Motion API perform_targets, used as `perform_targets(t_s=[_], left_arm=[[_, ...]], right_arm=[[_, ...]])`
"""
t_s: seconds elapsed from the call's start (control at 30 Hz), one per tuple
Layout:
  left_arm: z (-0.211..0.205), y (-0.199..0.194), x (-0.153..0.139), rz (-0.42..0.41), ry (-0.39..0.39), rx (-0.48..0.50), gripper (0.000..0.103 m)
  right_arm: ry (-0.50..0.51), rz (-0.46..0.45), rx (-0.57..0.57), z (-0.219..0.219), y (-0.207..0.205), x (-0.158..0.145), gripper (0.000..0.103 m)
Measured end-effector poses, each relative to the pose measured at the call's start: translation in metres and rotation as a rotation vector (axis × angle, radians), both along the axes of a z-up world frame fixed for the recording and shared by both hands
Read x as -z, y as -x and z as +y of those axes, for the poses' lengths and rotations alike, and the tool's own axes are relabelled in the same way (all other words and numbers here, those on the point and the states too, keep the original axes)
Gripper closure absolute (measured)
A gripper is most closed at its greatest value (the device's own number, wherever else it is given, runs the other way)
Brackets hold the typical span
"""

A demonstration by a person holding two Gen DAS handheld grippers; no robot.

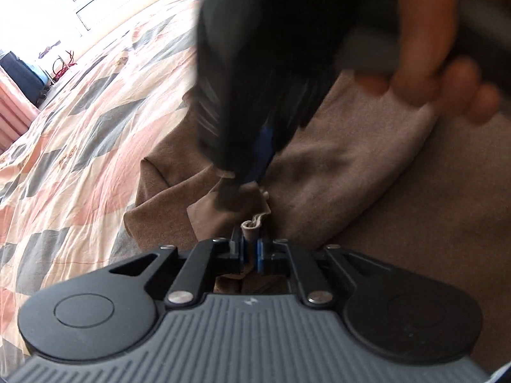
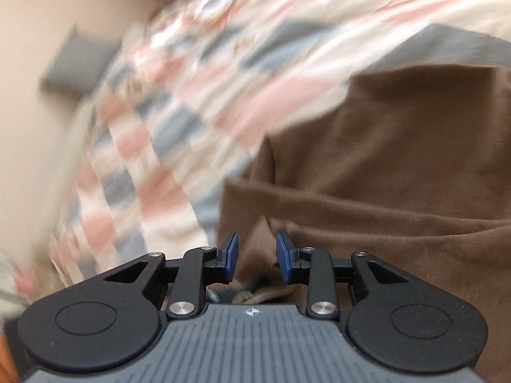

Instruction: Fold clothes

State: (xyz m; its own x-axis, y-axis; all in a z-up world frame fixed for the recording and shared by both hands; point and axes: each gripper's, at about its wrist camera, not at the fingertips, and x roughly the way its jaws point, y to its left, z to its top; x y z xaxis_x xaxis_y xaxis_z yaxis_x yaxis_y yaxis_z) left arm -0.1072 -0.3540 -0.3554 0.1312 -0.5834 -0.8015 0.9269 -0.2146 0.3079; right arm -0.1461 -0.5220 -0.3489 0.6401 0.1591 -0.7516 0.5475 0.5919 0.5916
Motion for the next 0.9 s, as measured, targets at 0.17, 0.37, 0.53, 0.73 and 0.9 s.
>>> perform_targets(t_s=[0.17,0.37,0.53,0.73,0.9], left_arm=[[0.032,-0.015,-0.025,0.129,0.018,0.052,0.096],[0.027,-0.045,-0.039,0.307,0.061,-0.112,0.097],[0.003,-0.029,0.014,0.207,-0.049,-0.076,0.098],[-0.008,-0.048,-0.022,0.224,-0.006,-0.102,0.091],[-0.041,-0.092,-0.045,0.236,0.027,-0.107,0.081]], right_arm=[[-0.012,0.073,-0.009,-0.006,0.0,0.029,0.102],[-0.05,0.037,-0.007,-0.01,0.013,0.036,0.098],[-0.078,0.018,0.025,-0.012,0.015,0.038,0.094],[-0.001,-0.005,0.068,-0.024,0.053,0.006,0.074],[0.159,0.078,0.117,-0.07,0.11,-0.023,0.062]])
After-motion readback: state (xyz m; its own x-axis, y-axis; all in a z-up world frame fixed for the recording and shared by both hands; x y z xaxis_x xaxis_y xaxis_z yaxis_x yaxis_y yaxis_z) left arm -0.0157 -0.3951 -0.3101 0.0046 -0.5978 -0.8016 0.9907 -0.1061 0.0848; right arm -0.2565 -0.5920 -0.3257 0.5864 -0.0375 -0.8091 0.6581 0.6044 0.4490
